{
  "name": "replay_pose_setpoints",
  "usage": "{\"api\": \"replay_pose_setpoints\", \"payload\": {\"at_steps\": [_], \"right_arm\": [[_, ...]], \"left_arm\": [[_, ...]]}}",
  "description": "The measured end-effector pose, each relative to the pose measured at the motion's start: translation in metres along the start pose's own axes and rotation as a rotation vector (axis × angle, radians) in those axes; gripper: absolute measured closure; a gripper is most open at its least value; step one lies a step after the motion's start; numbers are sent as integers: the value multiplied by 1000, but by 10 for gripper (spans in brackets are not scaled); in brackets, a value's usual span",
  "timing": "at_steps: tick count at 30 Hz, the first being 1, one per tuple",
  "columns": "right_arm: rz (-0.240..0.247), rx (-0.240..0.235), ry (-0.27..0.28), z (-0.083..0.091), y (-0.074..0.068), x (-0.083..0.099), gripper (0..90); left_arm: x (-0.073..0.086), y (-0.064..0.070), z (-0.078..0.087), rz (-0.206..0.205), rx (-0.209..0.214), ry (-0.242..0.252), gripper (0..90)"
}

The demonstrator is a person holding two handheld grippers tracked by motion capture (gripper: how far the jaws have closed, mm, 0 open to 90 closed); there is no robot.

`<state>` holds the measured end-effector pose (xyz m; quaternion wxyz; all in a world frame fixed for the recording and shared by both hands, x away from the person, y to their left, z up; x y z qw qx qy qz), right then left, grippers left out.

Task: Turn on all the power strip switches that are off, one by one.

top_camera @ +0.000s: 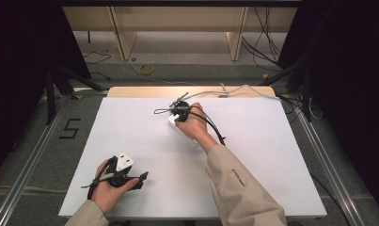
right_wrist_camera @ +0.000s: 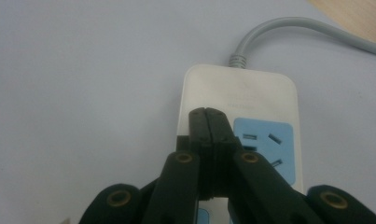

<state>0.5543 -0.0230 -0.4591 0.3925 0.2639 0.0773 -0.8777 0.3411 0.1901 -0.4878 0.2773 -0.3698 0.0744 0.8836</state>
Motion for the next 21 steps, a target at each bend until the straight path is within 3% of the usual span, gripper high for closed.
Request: {"api": "replay_pose_setpoints", "payload": {"at_steps": [9,21], "right_arm": [[-47,-35,40,6,8,6,900],[-31,-43,25,18,7,13,900]], "left_arm": [[0,0,0,-3,-1,-4,200],[0,1,0,-2,-1,-3,201]]}}
Point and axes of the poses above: each handheld gripper's, and its own axes: z roughly backward along the jaws, x roughly out of its underside, y roughly to its right, the point moved 1 cm from there along -z, roughly forward along the jaws, and after that the axes turned 4 degrees about -y, right-handed, at the moved point
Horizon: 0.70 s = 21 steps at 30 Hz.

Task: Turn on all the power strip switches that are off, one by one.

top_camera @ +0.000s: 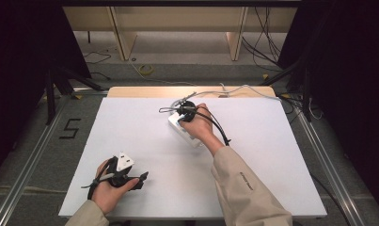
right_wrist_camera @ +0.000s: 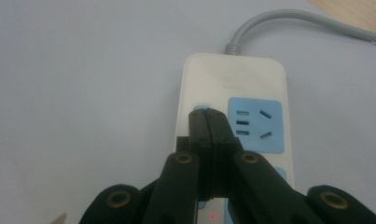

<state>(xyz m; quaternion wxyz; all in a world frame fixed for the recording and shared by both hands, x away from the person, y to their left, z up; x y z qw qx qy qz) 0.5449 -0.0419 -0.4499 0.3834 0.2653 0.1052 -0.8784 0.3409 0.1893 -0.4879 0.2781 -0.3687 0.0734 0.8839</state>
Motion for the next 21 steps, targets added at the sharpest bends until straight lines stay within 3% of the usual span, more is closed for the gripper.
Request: {"api": "replay_pose_setpoints", "payload": {"at_steps": [7,21], "right_arm": [[-18,1,-4,8,4,7,900],[-8,-3,-23,18,5,16,900]], "left_arm": [[0,0,-1,0,0,-3,201],[1,0,-1,0,0,-3,200]]}}
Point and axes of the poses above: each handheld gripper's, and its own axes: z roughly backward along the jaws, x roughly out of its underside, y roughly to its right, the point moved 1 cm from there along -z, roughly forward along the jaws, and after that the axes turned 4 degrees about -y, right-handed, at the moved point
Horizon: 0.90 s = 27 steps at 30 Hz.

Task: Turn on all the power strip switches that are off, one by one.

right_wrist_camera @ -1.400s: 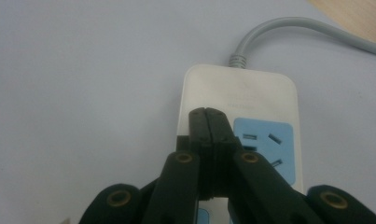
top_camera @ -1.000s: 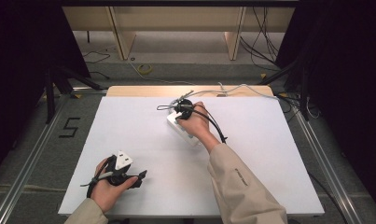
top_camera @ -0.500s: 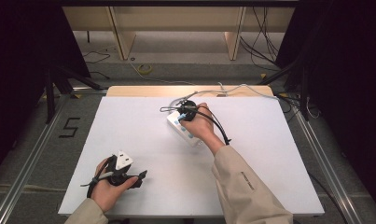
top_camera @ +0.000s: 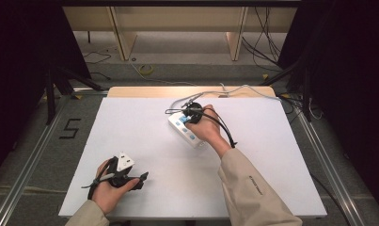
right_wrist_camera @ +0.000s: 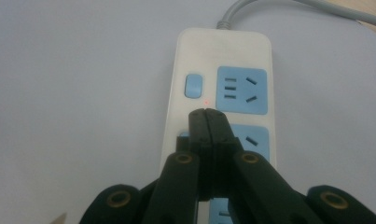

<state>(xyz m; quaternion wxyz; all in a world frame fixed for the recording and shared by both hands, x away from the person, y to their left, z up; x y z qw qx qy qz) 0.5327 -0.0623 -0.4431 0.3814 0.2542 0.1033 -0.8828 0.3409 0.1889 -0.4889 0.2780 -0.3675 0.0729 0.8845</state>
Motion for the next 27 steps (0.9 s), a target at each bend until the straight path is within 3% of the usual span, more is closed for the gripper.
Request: {"api": "replay_pose_setpoints", "payload": {"at_steps": [27], "right_arm": [[10,2,-16,14,0,16,900]], "left_arm": [[0,0,0,2,-3,-3,201]]}}
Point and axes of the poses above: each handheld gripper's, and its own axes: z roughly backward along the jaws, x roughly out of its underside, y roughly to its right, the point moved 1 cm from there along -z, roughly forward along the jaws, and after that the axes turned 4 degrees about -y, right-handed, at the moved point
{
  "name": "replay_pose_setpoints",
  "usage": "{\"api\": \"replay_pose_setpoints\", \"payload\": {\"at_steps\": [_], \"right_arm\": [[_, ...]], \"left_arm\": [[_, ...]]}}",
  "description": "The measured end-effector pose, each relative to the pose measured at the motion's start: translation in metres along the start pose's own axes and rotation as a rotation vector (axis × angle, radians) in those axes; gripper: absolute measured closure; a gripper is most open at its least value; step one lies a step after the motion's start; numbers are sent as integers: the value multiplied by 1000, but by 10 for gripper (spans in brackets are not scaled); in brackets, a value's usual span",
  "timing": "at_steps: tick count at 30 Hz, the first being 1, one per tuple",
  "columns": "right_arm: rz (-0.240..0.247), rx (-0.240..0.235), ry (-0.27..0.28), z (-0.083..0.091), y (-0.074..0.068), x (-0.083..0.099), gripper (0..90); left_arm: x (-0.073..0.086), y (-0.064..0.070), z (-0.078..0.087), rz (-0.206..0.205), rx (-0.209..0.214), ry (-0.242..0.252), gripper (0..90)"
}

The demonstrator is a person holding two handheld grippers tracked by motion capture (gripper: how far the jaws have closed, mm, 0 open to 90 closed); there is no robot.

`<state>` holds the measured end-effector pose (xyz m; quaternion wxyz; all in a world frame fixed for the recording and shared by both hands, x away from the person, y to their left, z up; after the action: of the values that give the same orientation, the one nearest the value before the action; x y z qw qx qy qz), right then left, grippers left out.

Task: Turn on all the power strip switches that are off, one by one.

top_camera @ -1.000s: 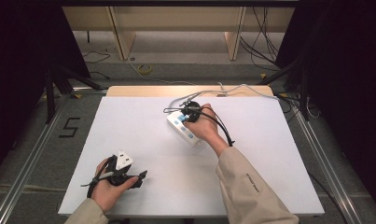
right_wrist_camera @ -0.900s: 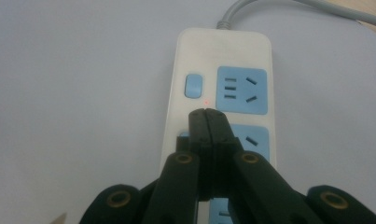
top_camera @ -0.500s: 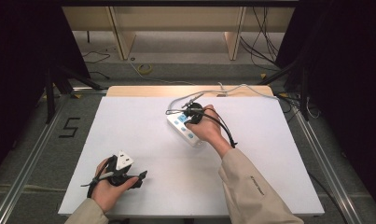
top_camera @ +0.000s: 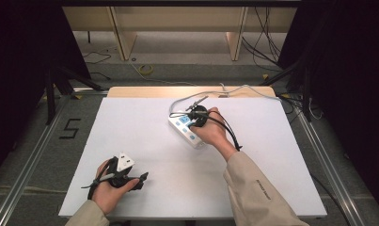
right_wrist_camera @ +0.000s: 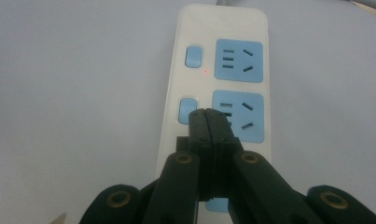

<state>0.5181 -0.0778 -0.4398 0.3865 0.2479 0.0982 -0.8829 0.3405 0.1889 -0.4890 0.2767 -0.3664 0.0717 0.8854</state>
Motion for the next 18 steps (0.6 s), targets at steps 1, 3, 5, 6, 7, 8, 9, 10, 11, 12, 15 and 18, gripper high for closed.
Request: {"api": "replay_pose_setpoints", "payload": {"at_steps": [1,3,5,6,7,8,9,10,11,12,15,18], "right_arm": [[1,0,-1,1,0,0,900],[4,1,-2,2,-1,2,900],[0,1,-6,3,-1,3,900],[-3,-2,-7,3,-2,3,900],[-3,-6,-8,4,-2,4,900],[4,-8,-6,4,-2,4,900],[0,-9,-10,5,-3,5,900],[2,-10,-12,5,-3,5,900],[9,-9,-14,6,-3,6,900],[6,-9,-15,6,-3,7,900],[8,-11,-24,7,-4,8,900],[15,-13,-30,5,-4,11,900]], "left_arm": [[0,0,0,0,0,0,200],[0,0,0,-2,-1,2,201],[0,0,0,-2,0,1,201],[0,0,0,-2,-1,1,200],[0,0,0,-3,0,-1,200],[0,0,0,-2,1,0,200],[0,0,0,-2,1,-1,201],[0,0,0,-2,-1,0,201],[0,0,0,-3,0,-1,201],[0,0,0,-2,1,-1,201],[0,0,0,-3,-2,-1,201],[0,0,0,-2,0,0,201]]}}
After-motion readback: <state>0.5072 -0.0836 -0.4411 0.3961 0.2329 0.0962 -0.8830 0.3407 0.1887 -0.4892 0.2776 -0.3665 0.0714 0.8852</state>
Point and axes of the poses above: each handheld gripper's, and its own axes: z roughly backward along the jaws, x roughly out of its underside, y roughly to its right, the point moved 1 cm from there along -z, roughly forward along the jaws, and after that the axes turned 4 degrees about -y, right-handed, at the moved point
